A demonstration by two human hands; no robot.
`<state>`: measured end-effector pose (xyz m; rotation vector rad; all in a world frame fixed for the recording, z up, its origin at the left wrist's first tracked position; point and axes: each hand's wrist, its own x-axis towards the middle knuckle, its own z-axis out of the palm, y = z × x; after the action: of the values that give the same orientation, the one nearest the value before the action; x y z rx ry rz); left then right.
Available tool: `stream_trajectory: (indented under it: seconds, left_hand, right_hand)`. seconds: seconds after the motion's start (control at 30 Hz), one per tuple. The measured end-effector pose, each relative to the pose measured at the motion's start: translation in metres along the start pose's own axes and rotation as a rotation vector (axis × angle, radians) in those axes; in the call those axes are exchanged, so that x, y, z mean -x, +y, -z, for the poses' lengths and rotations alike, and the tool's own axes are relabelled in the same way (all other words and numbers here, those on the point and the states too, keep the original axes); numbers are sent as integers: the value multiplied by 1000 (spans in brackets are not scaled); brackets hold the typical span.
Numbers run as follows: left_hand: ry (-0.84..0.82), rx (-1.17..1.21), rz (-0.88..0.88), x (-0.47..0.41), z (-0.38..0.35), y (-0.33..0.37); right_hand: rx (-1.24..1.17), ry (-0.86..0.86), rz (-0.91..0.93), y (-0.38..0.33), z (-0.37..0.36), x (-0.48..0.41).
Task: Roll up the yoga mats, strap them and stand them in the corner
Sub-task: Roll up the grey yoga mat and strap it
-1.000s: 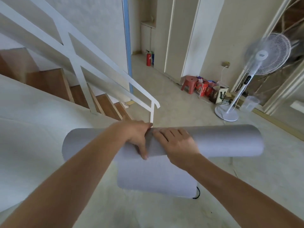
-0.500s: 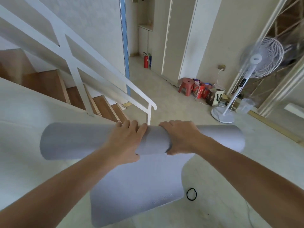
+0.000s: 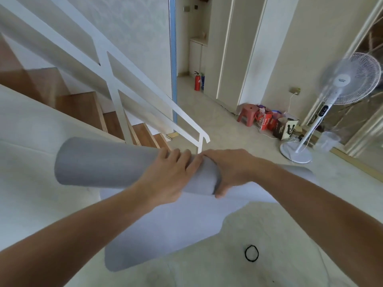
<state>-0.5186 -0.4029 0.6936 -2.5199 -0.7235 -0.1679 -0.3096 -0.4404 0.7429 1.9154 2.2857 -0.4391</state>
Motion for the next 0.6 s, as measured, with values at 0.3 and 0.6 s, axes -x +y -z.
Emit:
stream_trajectory:
  seconds: [0.3, 0.6]
  left_hand:
    - [-477, 390, 178, -16, 42, -46]
    - [21, -4, 23, 14, 11, -11]
  right_hand:
    - [384, 836, 181, -19, -68, 4]
    - [49, 129, 9, -17, -7, 3]
